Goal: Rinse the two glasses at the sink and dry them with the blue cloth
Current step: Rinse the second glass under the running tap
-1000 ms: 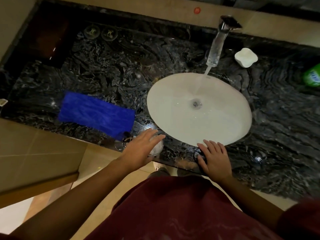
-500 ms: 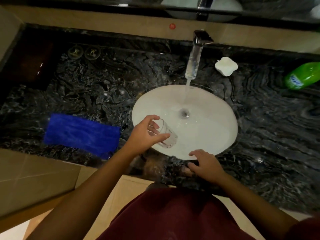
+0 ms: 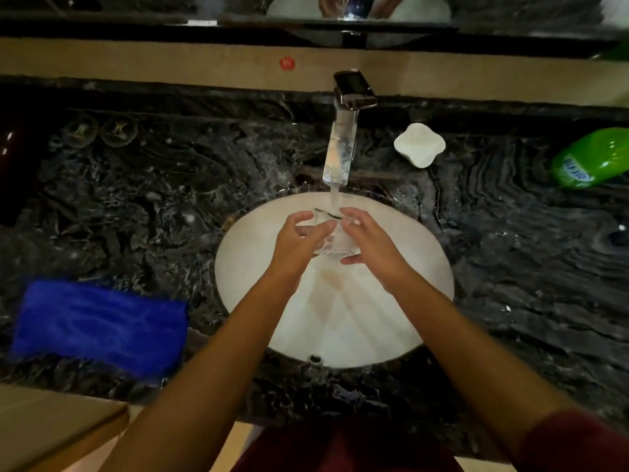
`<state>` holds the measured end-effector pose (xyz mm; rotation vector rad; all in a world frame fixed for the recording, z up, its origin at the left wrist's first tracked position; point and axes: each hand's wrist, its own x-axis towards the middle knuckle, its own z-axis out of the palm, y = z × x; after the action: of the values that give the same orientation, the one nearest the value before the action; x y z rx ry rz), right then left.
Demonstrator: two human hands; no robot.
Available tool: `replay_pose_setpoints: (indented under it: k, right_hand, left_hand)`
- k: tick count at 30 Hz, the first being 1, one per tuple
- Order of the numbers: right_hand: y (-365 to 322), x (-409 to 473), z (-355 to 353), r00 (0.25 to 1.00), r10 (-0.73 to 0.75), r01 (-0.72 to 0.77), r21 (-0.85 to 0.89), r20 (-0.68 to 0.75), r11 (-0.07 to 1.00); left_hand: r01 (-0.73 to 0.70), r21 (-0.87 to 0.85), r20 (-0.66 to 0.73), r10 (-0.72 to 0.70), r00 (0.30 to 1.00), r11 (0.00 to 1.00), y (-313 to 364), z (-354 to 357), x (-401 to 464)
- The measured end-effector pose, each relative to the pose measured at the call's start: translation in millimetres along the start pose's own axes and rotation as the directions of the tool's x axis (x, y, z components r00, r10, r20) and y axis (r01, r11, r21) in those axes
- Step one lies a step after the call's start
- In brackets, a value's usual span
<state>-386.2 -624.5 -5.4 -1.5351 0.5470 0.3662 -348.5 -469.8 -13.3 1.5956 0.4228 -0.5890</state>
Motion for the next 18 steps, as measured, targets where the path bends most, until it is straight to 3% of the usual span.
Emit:
replay_pose_setpoints:
  k: [7, 11, 14, 18]
  right_hand:
    - [9, 57, 9, 0.992, 0.023, -0.019, 0.034, -0.123, 0.999]
    - [8, 71, 15, 0.985, 0.034, -0.033, 0.011, -0.168, 0.999]
    - [5, 71, 14, 0.977, -0.011, -0.031, -0.191, -0.212, 0.981]
    - [4, 58, 29, 0.933, -0.303, 0.150, -0.559, -0.193, 0.816]
  left_hand:
    - [0.073, -0.170, 0.090, -0.059, 0.994, 0.983, 2, 7, 57]
    - [0.036, -0.150, 0.021, -0.033, 0.999, 0.988, 3, 16, 80]
    - [0.101, -0.170, 0.038, -0.096, 0.995, 0.980, -5, 19, 85]
    - [0.284, -0.349, 0.177, -0.234, 0.956, 0.893, -5, 21, 85]
